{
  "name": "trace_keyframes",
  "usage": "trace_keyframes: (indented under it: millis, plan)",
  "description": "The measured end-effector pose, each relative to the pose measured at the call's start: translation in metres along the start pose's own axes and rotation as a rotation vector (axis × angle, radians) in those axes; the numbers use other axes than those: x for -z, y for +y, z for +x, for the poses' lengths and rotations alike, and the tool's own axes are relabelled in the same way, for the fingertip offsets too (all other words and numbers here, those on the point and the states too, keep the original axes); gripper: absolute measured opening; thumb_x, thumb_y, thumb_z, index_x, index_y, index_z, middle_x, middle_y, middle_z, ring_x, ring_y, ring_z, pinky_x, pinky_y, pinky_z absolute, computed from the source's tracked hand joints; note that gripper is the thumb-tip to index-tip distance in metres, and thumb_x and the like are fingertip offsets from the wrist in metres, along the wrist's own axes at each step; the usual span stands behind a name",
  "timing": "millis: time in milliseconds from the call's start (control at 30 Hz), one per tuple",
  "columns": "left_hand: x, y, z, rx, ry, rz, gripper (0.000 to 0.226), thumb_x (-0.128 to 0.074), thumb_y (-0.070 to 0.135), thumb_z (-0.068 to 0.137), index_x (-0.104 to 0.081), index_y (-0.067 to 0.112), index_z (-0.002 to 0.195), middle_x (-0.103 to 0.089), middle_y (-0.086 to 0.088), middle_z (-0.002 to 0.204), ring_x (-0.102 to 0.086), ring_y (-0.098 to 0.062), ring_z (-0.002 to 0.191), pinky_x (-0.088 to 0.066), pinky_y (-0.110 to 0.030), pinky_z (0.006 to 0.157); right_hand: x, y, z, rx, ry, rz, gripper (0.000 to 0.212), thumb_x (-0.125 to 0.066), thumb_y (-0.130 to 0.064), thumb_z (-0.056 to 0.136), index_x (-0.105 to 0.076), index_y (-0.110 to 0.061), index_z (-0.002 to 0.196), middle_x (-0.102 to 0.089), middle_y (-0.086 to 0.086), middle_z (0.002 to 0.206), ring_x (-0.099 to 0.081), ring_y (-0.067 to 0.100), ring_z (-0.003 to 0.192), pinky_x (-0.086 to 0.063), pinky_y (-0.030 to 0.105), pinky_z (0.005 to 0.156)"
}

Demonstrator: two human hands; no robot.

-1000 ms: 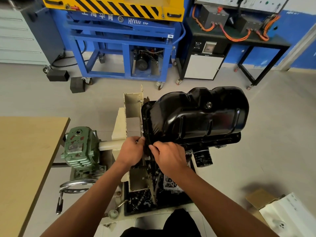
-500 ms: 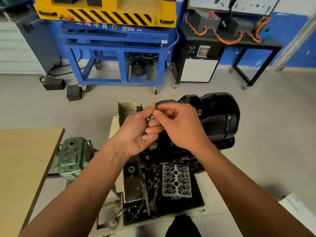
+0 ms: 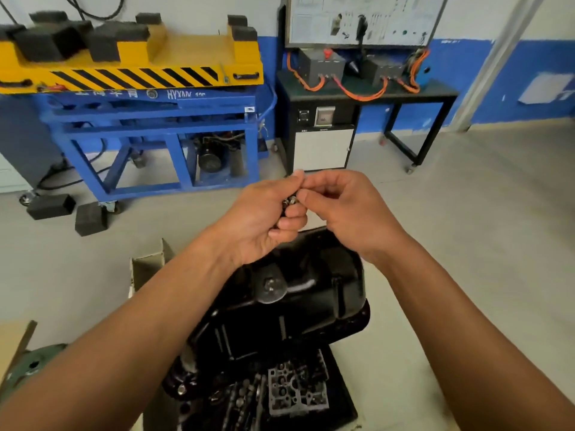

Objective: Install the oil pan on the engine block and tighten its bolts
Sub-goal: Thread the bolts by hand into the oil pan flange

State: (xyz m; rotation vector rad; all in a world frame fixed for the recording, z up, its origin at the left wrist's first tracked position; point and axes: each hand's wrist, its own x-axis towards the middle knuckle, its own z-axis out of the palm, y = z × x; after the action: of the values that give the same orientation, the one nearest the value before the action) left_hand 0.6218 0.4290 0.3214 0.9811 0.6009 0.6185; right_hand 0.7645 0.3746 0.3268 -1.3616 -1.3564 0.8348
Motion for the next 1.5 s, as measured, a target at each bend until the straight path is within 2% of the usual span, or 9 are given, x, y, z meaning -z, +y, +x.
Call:
trace_keyframes:
  millis: [200,400,600,733,900,967,1167,1300,1500]
  plan:
    - [-0.022,0.003,0.072,0.044,0.038,0.045,0.043,-0.044,0.026,0.106,-0.070,0.013,0.075,-0.037,0.000,0.056,-0.029,-0.006,0.041,-0.018,-0.015,0.032,0.049,0.040,0.052,0.077,-0.018,-0.121,0.007,-0.062,-0.011,0.096,-0.069,-0.010,0.097,-0.068,-0.007,0.079,-0.058,-0.003,0.068,-0.046,0.016,0.071]
    - [-0.023,-0.010,0.117,0.129,0.134,0.000,0.031,-0.038,0.027,0.108,-0.051,0.012,0.084,-0.038,0.002,0.055,-0.029,-0.006,0.041,-0.016,-0.015,0.033,0.066,0.084,0.087,0.074,-0.058,-0.108,0.009,-0.061,-0.017,0.098,-0.065,-0.021,0.090,-0.071,0.003,0.086,-0.066,0.016,0.082,-0.052,0.027,0.076]
    - [-0.015,-0.025,0.131,0.155,0.263,0.085,0.036,-0.041,0.018,0.105,-0.060,0.010,0.075,-0.035,0.000,0.057,-0.026,-0.009,0.044,-0.016,-0.018,0.035,0.074,0.117,0.102,0.076,-0.097,0.001,0.010,-0.060,-0.018,0.098,-0.065,-0.023,0.091,-0.067,-0.004,0.075,-0.061,0.005,0.067,-0.051,0.019,0.062]
    - [-0.012,-0.032,0.129,0.135,0.425,0.376,0.026,-0.043,0.006,0.101,-0.065,0.002,0.112,-0.039,0.001,0.054,-0.029,-0.011,0.043,-0.020,-0.020,0.037,0.083,0.152,0.101,0.041,-0.223,-0.070,0.010,-0.063,-0.017,0.096,-0.066,-0.025,0.091,-0.067,-0.013,0.077,-0.062,0.001,0.073,-0.048,0.012,0.067]
    - [-0.005,-0.051,0.113,0.024,0.426,1.127,0.028,-0.045,0.009,0.101,-0.072,0.012,0.111,-0.046,0.010,0.046,-0.039,-0.008,0.042,-0.031,-0.018,0.048,0.100,0.209,0.091,0.020,-0.416,-0.361,0.006,-0.065,-0.022,0.096,-0.069,-0.022,0.100,-0.068,-0.013,0.093,-0.062,-0.001,0.089,-0.046,0.010,0.073]
    - [-0.007,-0.057,0.105,-0.095,0.469,1.251,0.027,-0.047,0.011,0.101,-0.071,0.013,0.111,-0.048,0.014,0.042,-0.047,-0.007,0.045,-0.034,-0.015,0.050,0.099,0.225,0.082,-0.005,-0.342,-0.280,0.007,-0.065,-0.019,0.095,-0.070,-0.024,0.097,-0.070,-0.013,0.092,-0.064,0.001,0.091,-0.049,0.011,0.074]
    - [-0.011,-0.063,0.090,-0.226,0.559,1.253,0.024,-0.047,0.010,0.101,-0.070,0.012,0.108,-0.047,0.015,0.043,-0.043,-0.009,0.040,-0.033,-0.013,0.048,0.047,0.249,0.050,-0.367,0.225,0.268,0.008,-0.063,-0.013,0.097,-0.068,-0.018,0.095,-0.075,-0.003,0.086,-0.073,0.011,0.083,-0.057,0.021,0.069]
    - [-0.006,-0.066,0.093,-0.231,0.631,1.202,0.026,-0.045,0.010,0.102,-0.070,0.015,0.106,-0.040,0.008,0.040,-0.037,-0.015,0.038,-0.031,-0.018,0.045,0.027,0.250,0.049,-0.371,0.281,0.218,0.005,-0.065,-0.018,0.095,-0.070,-0.021,0.094,-0.073,-0.012,0.086,-0.067,-0.003,0.084,-0.049,0.009,0.069]
    - [-0.007,-0.065,0.093,-0.248,0.629,1.204,0.026,-0.045,0.011,0.102,-0.069,0.016,0.107,-0.042,0.009,0.041,-0.037,-0.015,0.037,-0.030,-0.016,0.043,0.026,0.251,0.055,-0.376,0.270,0.175,0.007,-0.064,-0.020,0.096,-0.071,-0.017,0.099,-0.073,-0.008,0.094,-0.067,0.001,0.090,-0.053,0.014,0.076]
